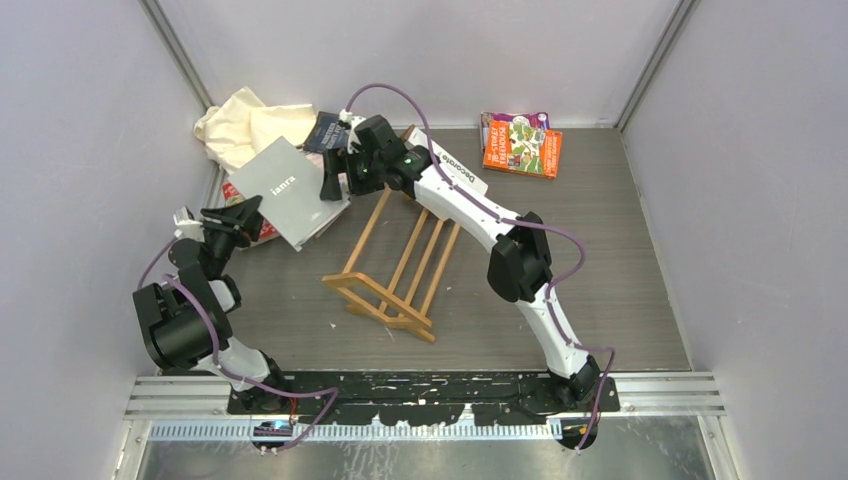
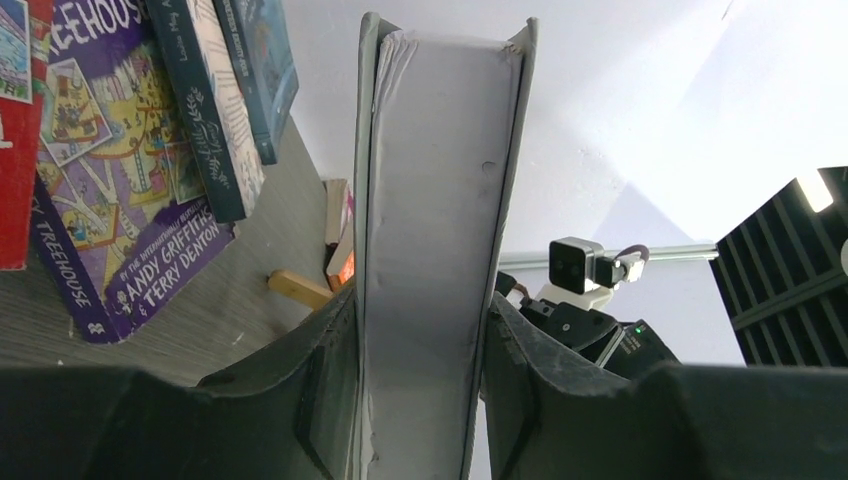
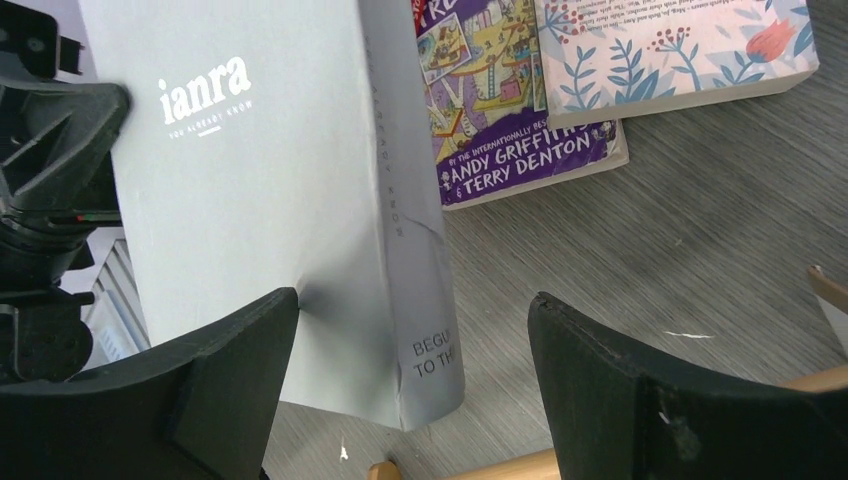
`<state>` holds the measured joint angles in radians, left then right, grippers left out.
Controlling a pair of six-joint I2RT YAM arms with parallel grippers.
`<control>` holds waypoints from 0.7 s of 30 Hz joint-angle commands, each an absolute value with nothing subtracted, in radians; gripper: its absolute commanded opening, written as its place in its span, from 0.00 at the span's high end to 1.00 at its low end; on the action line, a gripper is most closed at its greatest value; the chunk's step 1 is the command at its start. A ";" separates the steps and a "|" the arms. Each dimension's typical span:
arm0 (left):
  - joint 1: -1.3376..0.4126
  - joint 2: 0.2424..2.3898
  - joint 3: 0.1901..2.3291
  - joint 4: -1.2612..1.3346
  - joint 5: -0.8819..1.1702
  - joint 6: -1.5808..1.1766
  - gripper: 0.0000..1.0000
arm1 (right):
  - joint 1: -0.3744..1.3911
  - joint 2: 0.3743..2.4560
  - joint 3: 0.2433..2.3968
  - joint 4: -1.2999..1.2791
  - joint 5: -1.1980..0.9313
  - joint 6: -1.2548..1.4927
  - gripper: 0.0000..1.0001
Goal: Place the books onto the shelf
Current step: Pick up the book from the center of the board.
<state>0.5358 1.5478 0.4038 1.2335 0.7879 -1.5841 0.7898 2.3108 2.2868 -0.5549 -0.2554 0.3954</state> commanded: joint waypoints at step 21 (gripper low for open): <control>0.528 1.484 0.511 1.431 0.923 -1.798 1.00 | 0.784 2.144 2.216 -0.373 -0.383 0.580 0.10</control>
<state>0.5358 1.5467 0.4545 1.3422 0.8944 -1.7405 0.7876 2.2486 2.2246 -0.4541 -0.3576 0.5335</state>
